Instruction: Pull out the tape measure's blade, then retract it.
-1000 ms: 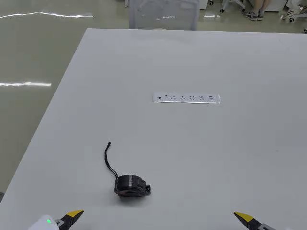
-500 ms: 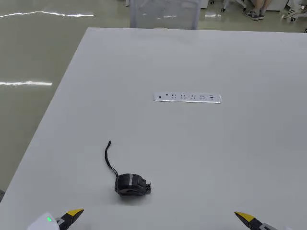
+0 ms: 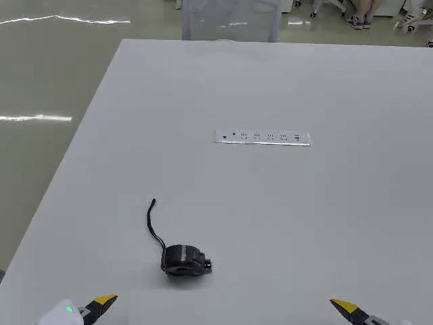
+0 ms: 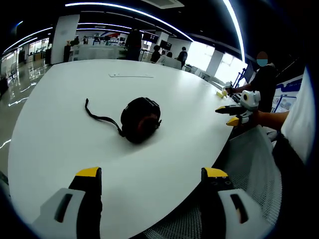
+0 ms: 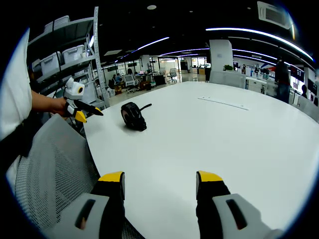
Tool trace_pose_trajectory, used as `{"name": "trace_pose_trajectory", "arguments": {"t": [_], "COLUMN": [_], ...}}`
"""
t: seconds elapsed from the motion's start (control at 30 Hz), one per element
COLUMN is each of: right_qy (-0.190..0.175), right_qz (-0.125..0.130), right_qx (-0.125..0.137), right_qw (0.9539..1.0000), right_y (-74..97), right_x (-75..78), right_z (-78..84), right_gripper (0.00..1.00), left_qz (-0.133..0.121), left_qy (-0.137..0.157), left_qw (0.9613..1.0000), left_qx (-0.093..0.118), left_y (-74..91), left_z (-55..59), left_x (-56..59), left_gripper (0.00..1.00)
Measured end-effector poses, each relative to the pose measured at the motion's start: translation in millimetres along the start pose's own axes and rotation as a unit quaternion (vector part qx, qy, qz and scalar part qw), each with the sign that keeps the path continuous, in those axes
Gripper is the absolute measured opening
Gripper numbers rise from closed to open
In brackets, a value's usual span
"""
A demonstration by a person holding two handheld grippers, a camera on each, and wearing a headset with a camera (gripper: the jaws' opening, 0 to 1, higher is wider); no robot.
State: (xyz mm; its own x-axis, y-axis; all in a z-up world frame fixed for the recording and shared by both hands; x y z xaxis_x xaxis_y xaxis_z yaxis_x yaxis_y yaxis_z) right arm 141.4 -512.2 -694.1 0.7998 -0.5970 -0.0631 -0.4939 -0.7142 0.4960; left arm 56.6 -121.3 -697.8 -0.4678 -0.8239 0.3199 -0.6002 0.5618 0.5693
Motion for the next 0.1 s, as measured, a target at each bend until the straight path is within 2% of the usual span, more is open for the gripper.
{"name": "trace_pose_trajectory", "arguments": {"t": [0.1], "right_qy": [0.0], "right_qz": [-0.001], "right_qx": [-0.001], "right_qw": [1.0], "right_y": [-0.4], "right_x": [0.2], "right_z": [1.1], "right_gripper": [0.58], "left_qz": [0.0], "left_qy": [-0.001], "left_qw": [1.0], "left_qx": [-0.001], "left_y": [0.1], "left_z": [0.0], "left_x": [0.4], "left_gripper": [0.8]}}
Point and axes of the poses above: the centre of the closed fingertips' face, and the gripper's own axes: y roughly backward along the fingers, x roughly to its right, z roughly out of its underside, the point moved 6 cm from there along y, roughly backward along the fingers, and after that the axes turned 5 degrees about z, right-handed, at the moved point
